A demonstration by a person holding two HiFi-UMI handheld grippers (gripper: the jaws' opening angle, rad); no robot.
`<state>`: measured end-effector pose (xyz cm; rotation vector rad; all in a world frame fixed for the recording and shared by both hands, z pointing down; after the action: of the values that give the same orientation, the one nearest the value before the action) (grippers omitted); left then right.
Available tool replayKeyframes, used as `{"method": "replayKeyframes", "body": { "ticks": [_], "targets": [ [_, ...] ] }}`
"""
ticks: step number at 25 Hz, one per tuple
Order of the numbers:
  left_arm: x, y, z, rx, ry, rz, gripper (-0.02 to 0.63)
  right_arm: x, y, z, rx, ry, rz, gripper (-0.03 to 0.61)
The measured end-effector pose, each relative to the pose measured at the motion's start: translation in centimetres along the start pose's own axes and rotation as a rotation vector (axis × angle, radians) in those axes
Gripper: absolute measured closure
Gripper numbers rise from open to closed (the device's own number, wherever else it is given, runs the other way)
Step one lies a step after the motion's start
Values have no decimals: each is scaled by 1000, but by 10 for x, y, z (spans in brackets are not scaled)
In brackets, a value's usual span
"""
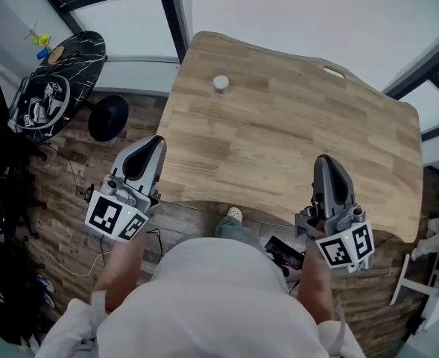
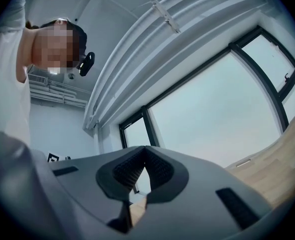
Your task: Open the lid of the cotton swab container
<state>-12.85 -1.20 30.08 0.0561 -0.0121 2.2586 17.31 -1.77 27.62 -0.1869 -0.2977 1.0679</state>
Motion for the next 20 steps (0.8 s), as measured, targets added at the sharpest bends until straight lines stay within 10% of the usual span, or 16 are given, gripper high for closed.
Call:
{"method": "replayKeyframes", "body": {
  "ticks": [20],
  "targets": [
    [-68, 34, 9, 13, 0, -17, 594, -55, -48, 0, -13, 33, -20, 558]
  ]
}}
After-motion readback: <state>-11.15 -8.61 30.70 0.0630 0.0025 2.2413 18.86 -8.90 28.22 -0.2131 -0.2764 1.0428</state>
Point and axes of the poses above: the fingertips, and each gripper's own axes: x backward along the fingers, y to its left, z out of its underside, the point moved 1 cm from there along x, backward along the fingers, and after that the axes turned 8 degrees about z, right-handed, at the moved point
